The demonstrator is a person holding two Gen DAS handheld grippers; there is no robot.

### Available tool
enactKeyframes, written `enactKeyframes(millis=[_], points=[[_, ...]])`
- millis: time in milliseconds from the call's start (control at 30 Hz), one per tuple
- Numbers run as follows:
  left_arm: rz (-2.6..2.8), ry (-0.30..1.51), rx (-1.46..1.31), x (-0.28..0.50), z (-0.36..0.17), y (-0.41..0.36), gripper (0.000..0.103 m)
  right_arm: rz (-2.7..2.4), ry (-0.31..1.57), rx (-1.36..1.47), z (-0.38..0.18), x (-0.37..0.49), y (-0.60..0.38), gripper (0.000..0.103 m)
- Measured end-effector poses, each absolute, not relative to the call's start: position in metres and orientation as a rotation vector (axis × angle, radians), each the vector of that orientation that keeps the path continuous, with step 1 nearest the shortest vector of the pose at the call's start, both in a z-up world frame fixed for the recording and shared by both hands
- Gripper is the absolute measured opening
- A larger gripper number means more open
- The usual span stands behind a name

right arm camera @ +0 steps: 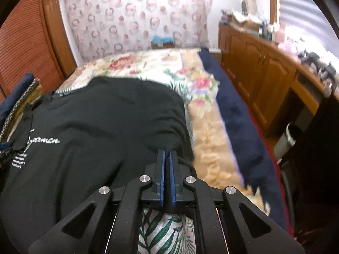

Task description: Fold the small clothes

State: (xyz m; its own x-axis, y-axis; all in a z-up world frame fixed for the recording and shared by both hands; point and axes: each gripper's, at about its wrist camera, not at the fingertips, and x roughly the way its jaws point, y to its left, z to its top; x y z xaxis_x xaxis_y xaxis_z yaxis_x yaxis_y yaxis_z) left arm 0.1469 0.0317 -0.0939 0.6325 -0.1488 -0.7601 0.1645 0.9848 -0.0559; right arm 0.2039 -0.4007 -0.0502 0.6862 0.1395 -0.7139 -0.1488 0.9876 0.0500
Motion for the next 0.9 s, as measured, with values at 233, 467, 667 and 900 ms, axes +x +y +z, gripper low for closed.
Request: enactKeyframes(millis=[233, 467, 667, 900], points=[[-0.179, 0.868, 0.02, 0.146, -0.094, 0.031, 0.051, 0.156, 0.696, -0.099, -0.018, 0.202, -0.382, 0.001], [-0.179, 0.868, 0.02, 0.146, -0.094, 0.031, 0.051, 0.331, 0.64, -0.134, 0.006, 0.179, -0.332, 0.001], [-0.179, 0.868, 0.019, 0.147, -0.094, 0.032, 0.051, 0.427, 0.764, -0.156, -0.035, 0.167, -0.296, 0.005], [-0.18, 0.868, 0.019, 0.147, -0.094, 0.032, 0.052, 0.387, 0.78, -0.147, -0.049, 0.149, -0.312, 0.051]])
